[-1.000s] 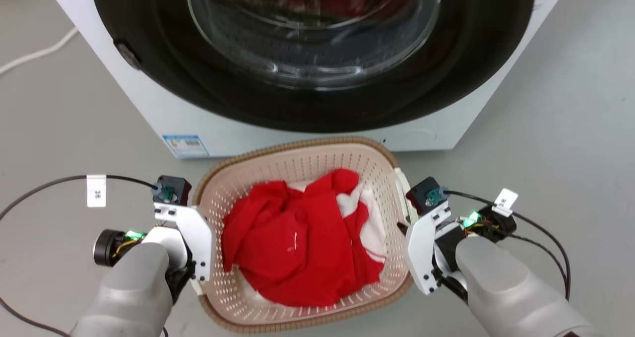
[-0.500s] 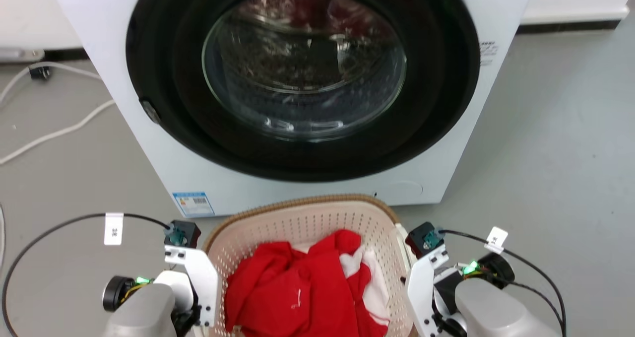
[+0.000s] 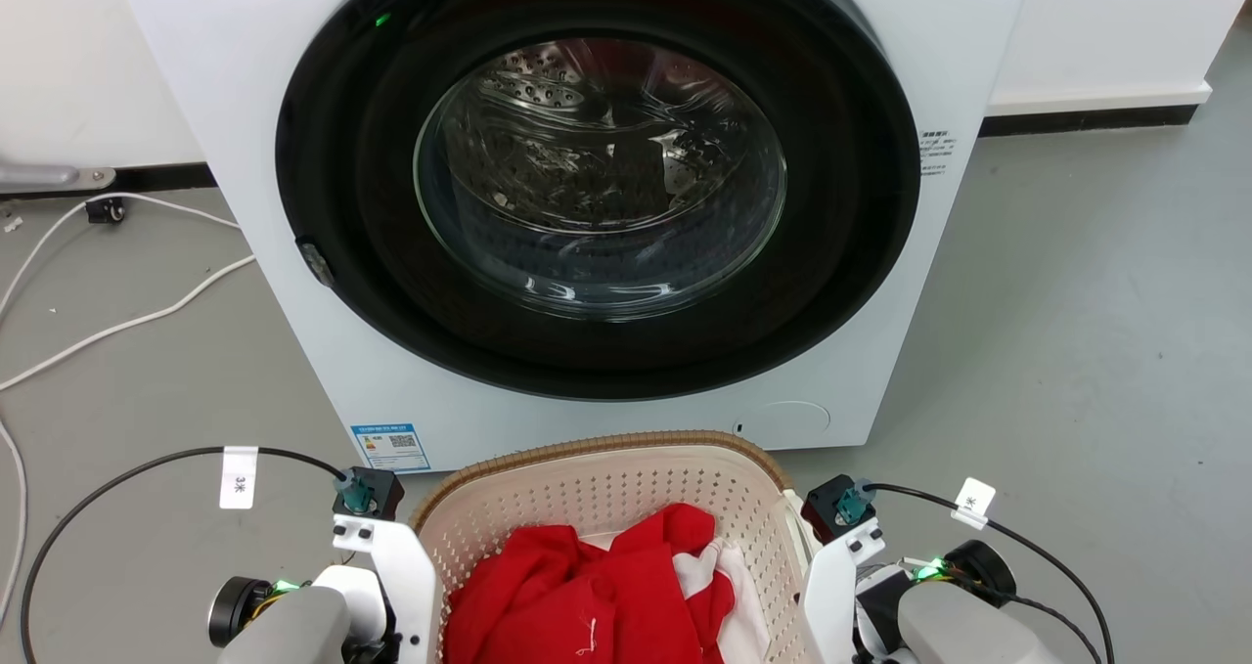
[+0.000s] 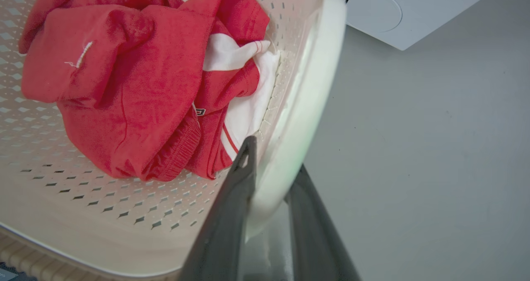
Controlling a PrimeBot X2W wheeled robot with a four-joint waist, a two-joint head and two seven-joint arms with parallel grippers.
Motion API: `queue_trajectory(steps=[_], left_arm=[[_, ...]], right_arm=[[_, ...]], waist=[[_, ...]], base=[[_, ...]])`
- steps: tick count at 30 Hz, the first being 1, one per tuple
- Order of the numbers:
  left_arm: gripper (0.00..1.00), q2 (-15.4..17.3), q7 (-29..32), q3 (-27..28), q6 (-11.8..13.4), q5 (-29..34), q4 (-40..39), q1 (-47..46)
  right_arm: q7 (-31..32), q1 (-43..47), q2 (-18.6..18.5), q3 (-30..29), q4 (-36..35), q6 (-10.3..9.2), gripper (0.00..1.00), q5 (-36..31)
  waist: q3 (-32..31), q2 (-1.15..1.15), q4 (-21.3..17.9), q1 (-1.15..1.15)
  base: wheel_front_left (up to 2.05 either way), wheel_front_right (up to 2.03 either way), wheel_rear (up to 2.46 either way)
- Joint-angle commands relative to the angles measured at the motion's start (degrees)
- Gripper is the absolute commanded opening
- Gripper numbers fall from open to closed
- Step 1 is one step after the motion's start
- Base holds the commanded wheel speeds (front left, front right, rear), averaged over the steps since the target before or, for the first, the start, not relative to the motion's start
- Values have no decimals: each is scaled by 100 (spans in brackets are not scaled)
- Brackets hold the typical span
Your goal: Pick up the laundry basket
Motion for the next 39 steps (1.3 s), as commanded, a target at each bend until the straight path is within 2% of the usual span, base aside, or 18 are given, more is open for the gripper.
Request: queue_trajectory(steps=[1,39], left_arm=[[0,68,-31,-24,-9,8,-5,45],[0,71,-85,-571,-9,-580,75,-20]], right_arm=[[23,43,-52,32,44,-12,0,-8],[81,-28,-51,611,144,-11,0,633]], waist=[[-12,-1,2,1],[-45,-1,6,1]], base=[[0,0,0],[0,0,0]])
